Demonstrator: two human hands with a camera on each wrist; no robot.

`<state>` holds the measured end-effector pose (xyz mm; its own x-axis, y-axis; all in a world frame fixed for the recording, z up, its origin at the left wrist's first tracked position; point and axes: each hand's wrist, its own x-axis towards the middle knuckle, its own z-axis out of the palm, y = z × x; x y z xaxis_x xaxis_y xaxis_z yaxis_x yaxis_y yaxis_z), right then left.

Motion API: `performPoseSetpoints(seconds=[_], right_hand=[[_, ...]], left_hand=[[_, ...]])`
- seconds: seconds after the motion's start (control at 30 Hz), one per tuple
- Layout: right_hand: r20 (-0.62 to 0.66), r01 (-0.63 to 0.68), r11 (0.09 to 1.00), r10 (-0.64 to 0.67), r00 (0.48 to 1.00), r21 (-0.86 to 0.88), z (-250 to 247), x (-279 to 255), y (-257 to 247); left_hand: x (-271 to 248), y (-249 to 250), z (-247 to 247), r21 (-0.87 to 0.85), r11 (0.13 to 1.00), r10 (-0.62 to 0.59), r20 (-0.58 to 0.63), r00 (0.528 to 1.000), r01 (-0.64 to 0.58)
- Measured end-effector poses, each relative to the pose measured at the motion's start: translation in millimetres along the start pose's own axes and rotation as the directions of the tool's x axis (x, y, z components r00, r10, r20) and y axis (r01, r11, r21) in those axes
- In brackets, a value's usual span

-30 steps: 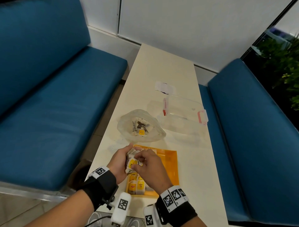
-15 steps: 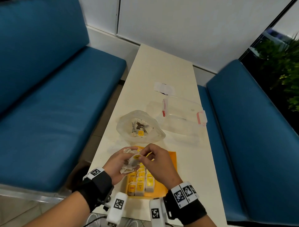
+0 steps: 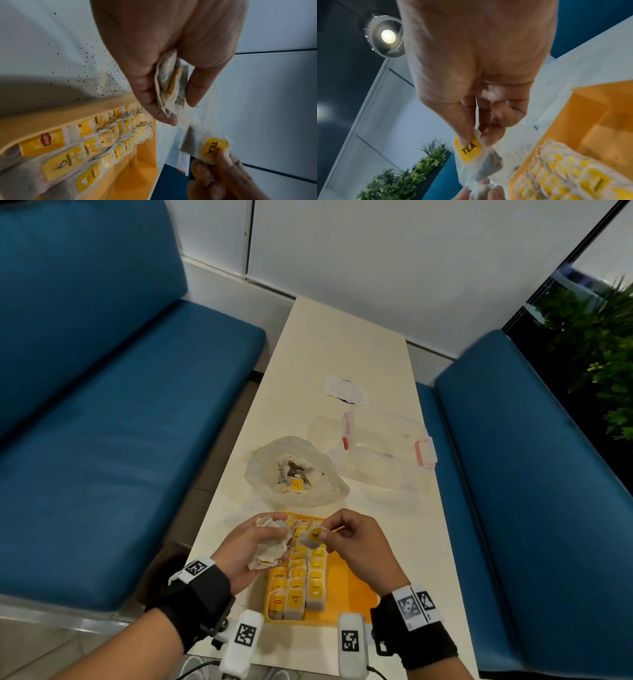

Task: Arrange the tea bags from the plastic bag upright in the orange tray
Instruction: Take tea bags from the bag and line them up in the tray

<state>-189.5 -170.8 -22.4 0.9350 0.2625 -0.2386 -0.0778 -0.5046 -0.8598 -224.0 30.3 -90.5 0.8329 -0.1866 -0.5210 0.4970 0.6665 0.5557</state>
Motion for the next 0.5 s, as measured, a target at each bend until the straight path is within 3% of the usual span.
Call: performPoseSetpoints(seconds=[0.27,0.5], right_hand=[[0.051,-0.184,0.976,0.191,0.98,-0.118,0,-7,42],[0.18,-0.227,0.917,0.297,0.938,-0.329,-2,-24,65]], left_hand=[[-1,-5,1,0.053,0.999,0.005,-0.01,1.0,-0.005],[-3,-7,1,0.055,0.998,0.009,0.0,1.0,-0.009]])
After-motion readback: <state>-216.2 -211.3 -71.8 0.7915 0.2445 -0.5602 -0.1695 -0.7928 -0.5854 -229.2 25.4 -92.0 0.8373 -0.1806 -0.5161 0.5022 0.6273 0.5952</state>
